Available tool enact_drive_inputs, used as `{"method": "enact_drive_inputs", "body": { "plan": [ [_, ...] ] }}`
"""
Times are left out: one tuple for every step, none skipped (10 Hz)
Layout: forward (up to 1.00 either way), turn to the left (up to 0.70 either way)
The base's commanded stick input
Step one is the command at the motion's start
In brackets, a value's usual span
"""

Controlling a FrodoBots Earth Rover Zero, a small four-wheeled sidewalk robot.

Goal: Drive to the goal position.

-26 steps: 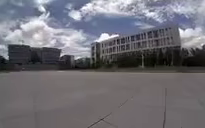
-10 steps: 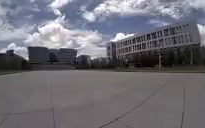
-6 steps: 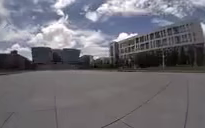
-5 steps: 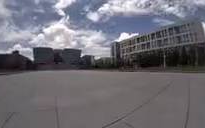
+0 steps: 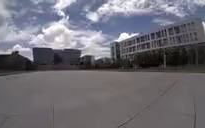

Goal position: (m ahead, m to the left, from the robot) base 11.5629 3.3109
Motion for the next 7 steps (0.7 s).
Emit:
{"method": "enact_drive_inputs", "body": {
  "plan": [
    [0.70, 0.29],
    [0.70, 0.35],
    [0.70, 0.35],
    [0.70, 0.35],
    [0.70, 0.23],
    [0.70, 0.07],
    [0.70, 0.04]
  ]
}}
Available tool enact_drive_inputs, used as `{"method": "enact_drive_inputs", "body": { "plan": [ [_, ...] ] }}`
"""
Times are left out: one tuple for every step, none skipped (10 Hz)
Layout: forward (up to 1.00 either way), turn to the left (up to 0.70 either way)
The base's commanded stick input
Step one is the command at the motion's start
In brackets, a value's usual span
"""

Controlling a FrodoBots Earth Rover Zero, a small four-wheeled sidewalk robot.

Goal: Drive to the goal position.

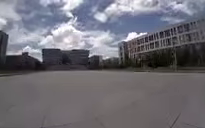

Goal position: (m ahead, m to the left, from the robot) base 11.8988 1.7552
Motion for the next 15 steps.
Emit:
{"method": "enact_drive_inputs", "body": {
  "plan": [
    [0.70, 0.08],
    [0.70, 0.21],
    [0.70, 0.35],
    [0.70, 0.35],
    [0.70, 0.35],
    [0.70, 0.35],
    [0.70, 0.28],
    [0.70, 0.08],
    [0.70, 0.01],
    [0.70, 0.01],
    [0.70, 0.00],
    [0.70, 0.00],
    [0.70, 0.00],
    [0.70, -0.26],
    [0.70, -0.21]
  ]
}}
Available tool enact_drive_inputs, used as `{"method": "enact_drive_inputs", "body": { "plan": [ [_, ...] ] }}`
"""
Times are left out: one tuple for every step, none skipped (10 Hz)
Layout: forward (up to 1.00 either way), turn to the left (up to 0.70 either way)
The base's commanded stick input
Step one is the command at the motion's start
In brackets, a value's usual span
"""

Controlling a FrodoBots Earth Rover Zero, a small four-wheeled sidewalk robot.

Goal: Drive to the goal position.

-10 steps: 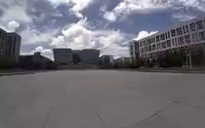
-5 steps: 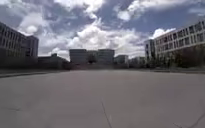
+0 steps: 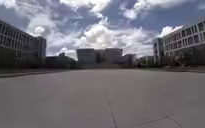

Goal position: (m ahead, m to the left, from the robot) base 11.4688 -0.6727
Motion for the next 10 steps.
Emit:
{"method": "enact_drive_inputs", "body": {
  "plan": [
    [0.70, -0.14],
    [0.70, -0.29],
    [0.70, 0.02],
    [0.70, 0.13],
    [0.70, 0.12],
    [0.70, 0.13],
    [0.70, 0.09],
    [0.70, 0.14],
    [0.70, 0.02],
    [0.70, 0.05]
  ]
}}
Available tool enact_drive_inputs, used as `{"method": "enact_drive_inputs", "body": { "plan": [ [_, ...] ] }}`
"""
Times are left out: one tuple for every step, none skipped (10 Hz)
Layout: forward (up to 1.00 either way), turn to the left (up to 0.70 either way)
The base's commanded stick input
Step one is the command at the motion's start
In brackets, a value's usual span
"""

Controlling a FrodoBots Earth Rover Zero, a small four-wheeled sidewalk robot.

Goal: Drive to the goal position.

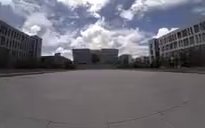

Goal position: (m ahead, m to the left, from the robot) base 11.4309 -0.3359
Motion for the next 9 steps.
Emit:
{"method": "enact_drive_inputs", "body": {
  "plan": [
    [0.70, 0.04],
    [0.70, 0.09],
    [0.70, 0.09],
    [0.70, 0.07],
    [0.70, 0.07],
    [0.70, 0.07],
    [0.70, 0.16],
    [0.70, 0.08],
    [0.70, 0.13]
  ]
}}
